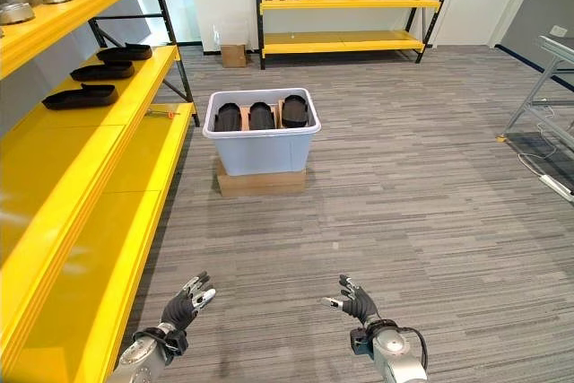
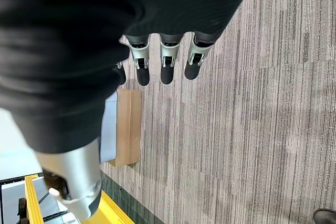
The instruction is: Move parts from the plastic box to the shelf.
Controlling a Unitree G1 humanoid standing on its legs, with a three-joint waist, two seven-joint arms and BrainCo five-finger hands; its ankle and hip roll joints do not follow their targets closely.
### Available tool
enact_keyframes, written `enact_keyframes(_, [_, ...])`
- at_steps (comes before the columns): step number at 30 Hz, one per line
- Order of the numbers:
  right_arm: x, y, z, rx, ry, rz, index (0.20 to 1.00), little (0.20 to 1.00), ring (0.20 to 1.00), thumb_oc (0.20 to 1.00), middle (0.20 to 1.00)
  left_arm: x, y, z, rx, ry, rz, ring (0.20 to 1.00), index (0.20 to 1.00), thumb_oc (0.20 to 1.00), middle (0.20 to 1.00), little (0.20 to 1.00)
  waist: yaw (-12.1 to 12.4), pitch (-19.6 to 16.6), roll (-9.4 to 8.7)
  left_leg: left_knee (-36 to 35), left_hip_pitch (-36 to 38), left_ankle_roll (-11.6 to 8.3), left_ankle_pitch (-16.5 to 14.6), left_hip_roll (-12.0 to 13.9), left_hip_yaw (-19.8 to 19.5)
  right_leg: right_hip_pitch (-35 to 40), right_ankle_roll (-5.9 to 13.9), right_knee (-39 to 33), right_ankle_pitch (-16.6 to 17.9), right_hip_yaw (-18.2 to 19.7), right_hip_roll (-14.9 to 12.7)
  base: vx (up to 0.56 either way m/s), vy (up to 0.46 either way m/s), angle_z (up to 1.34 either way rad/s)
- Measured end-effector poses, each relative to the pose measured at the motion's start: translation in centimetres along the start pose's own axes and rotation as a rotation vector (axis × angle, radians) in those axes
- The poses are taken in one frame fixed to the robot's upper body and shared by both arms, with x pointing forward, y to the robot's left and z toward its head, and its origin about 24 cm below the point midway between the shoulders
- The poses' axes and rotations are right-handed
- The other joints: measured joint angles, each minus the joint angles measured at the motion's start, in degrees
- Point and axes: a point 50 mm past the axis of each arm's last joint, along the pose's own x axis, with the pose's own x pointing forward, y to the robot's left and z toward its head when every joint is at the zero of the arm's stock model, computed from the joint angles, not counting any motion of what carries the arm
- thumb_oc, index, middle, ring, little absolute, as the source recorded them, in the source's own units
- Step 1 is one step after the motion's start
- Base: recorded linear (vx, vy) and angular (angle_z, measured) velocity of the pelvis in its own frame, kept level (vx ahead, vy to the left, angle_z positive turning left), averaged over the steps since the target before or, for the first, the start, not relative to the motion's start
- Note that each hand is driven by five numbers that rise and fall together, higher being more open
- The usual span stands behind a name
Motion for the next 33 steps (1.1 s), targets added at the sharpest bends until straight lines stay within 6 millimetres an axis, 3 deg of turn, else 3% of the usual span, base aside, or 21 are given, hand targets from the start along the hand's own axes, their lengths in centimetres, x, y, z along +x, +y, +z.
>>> enact_keyframes(10, [0.0, -0.1, 0.0, -0.002, -0.001, -0.002, 1.000, 1.000, 1.000, 1.000, 1.000, -0.1, 0.0, -0.6, -0.011, 0.047, -0.027, 1.000, 1.000, 1.000, 1.000, 1.000, -0.09, -0.12, -0.10, -0.19, 0.46, 0.20, -0.13, -0.84, 0.01, 0.52, 0.14, 0.04, 0.11, 0.00, -0.76, 0.01, 0.132, 0.00])
enact_keyframes(15, [0.2, -0.2, 0.6, -0.004, -0.017, -0.017, 1.000, 1.000, 1.000, 1.000, 1.000, -0.3, 0.9, -2.0, -0.008, 0.123, 0.000, 1.000, 1.000, 1.000, 1.000, 1.000, -1.22, -0.23, -0.79, -0.20, 0.08, 1.94, -0.39, -2.11, 0.74, -1.83, 0.76, 4.14, -0.72, 0.59, -2.13, -0.05, 0.183, -0.08])
enact_keyframes(18, [0.8, -0.5, 2.3, -0.003, -0.069, -0.043, 1.000, 1.000, 1.000, 1.000, 1.000, 0.2, 1.0, -1.7, 0.003, 0.134, 0.005, 1.000, 1.000, 1.000, 1.000, 1.000, -1.87, 1.55, -0.72, -0.21, -0.52, 3.19, -0.24, -2.38, 1.97, -8.08, 0.88, 14.77, -0.74, -0.48, -2.72, -0.08, 0.175, -0.24])
enact_keyframes(19, [1.0, -0.8, 2.9, 0.003, -0.088, -0.058, 1.000, 1.000, 1.000, 1.000, 1.000, 0.8, 0.9, -1.0, 0.013, 0.117, -0.001, 1.000, 1.000, 1.000, 1.000, 1.000, -1.85, 3.13, -1.29, -0.15, -0.55, 3.98, 0.12, -3.02, 2.53, -12.06, 1.24, 22.15, -0.55, -0.62, -3.77, -0.04, 0.132, -0.13])
enact_keyframes(20, [1.1, -0.9, 3.3, 0.006, -0.099, -0.067, 1.000, 1.000, 1.000, 1.000, 1.000, 1.1, 0.8, -0.4, 0.022, 0.103, -0.006, 1.000, 1.000, 1.000, 1.000, 1.000, -1.74, 4.57, -2.02, 0.24, -0.78, 4.81, 0.15, -3.54, 2.70, -15.94, 2.36, 29.16, 0.22, -0.79, -5.21, 0.07, 0.045, -0.07])
enact_keyframes(21, [0.9, -1.0, 2.8, 0.010, -0.087, -0.077, 1.000, 1.000, 1.000, 1.000, 1.000, 1.2, 0.5, -0.5, 0.038, 0.106, -0.016, 1.000, 1.000, 1.000, 1.000, 1.000, -1.79, 5.73, -1.57, -0.17, -0.53, 5.36, 0.13, -3.84, 2.46, -20.75, 4.68, 35.32, 1.72, -0.95, -5.94, 0.09, -0.004, -0.05])
enact_keyframes(22, [0.9, -1.0, 2.8, 0.010, -0.087, -0.076, 1.000, 1.000, 1.000, 1.000, 1.000, 1.0, 0.6, -0.6, 0.040, 0.106, -0.016, 1.000, 1.000, 1.000, 1.000, 1.000, -1.67, 6.05, -1.56, -0.15, -0.81, 6.03, -0.30, -3.80, 2.27, -21.18, 5.47, 33.68, -0.16, -1.40, -4.76, 0.14, -0.056, 0.04])
enact_keyframes(26, [0.8, -1.8, 3.2, 0.034, -0.109, -0.114, 1.000, 1.000, 1.000, 1.000, 1.000, 0.7, 0.9, -1.0, 0.072, 0.129, -0.013, 1.000, 1.000, 1.000, 1.000, 1.000, -2.07, 6.75, -1.30, -0.13, -3.06, 5.83, -0.43, -4.13, 0.96, -18.17, 4.95, 19.48, -0.55, -1.88, -1.42, 0.18, -0.128, 0.32])
enact_keyframes(27, [0.8, -1.8, 3.0, 0.060, -0.108, -0.118, 1.000, 1.000, 1.000, 1.000, 1.000, 0.8, 1.0, -0.7, 0.085, 0.124, -0.017, 1.000, 1.000, 1.000, 1.000, 1.000, -2.62, 6.62, -3.23, 0.83, -3.80, 5.30, -2.29, -5.93, 0.73, -16.46, 5.27, 12.91, -0.86, -1.29, -2.31, 0.29, -0.186, 0.49])
enact_keyframes(28, [0.9, -1.2, 3.0, 0.106, -0.121, -0.109, 1.000, 1.000, 1.000, 1.000, 1.000, 0.7, 1.8, -0.1, 0.108, 0.119, -0.004, 1.000, 1.000, 1.000, 1.000, 1.000, -3.13, 7.04, -7.36, 11.17, -7.07, 8.34, -3.46, -11.01, 2.81, -15.72, 7.17, 8.65, -3.23, 0.20, -7.28, 0.25, -0.153, 0.31])
enact_keyframes(29, [0.9, -2.0, 3.9, 0.105, -0.161, -0.114, 1.000, 1.000, 1.000, 1.000, 1.000, 1.0, 1.1, -0.8, 0.081, 0.136, -0.004, 1.000, 1.000, 1.000, 1.000, 1.000, -3.88, 8.30, -5.35, 24.09, -8.77, 7.83, -10.70, -9.77, 4.14, -14.95, 7.14, 9.38, 2.54, 0.12, -6.98, 0.26, -0.141, -0.01])
enact_keyframes(30, [0.8, -2.7, 4.4, 0.094, -0.182, -0.133, 1.000, 1.000, 1.000, 1.000, 1.000, 1.2, 0.1, -1.6, 0.062, 0.153, -0.025, 1.000, 1.000, 1.000, 1.000, 1.000, -4.09, 9.55, -1.93, 25.73, -8.44, 8.68, -16.17, -8.15, 2.78, -15.52, 8.39, 12.49, 2.05, 0.29, -5.38, 0.24, -0.125, -0.34])
enact_keyframes(31, [0.3, -2.7, 2.9, 0.094, -0.140, -0.133, 1.000, 1.000, 1.000, 1.000, 1.000, 0.9, -0.5, -2.3, 0.054, 0.167, -0.035, 1.000, 1.000, 1.000, 1.000, 1.000, -3.52, 9.44, -0.07, 23.73, -6.73, 8.54, -15.96, -8.14, 2.58, -16.23, 8.55, 13.78, 1.54, 0.77, -5.07, 0.27, -0.139, -0.07])
enact_keyframes(32, [-0.2, -2.5, 1.5, 0.097, -0.098, -0.132, 1.000, 1.000, 1.000, 1.000, 1.000, 0.7, -0.7, -2.7, 0.054, 0.168, -0.045, 1.000, 1.000, 1.000, 1.000, 1.000, -4.58, 8.86, 1.06, 21.42, -6.29, 8.65, -14.48, -7.90, 0.88, -16.27, 8.09, 12.07, 1.91, 1.23, -4.12, 0.42, -0.226, 0.39])
enact_keyframes(33, [-0.4, -2.1, 0.7, 0.114, -0.076, -0.131, 1.000, 1.000, 1.000, 1.000, 1.000, 0.6, -0.1, -2.0, 0.083, 0.145, -0.039, 1.000, 1.000, 1.000, 1.000, 1.000, -4.72, 8.94, -0.08, 16.07, -3.94, 8.70, -11.67, -8.13, -0.87, -15.62, 7.07, 8.24, 2.66, 2.39, -3.74, 0.33, -0.180, 0.76])
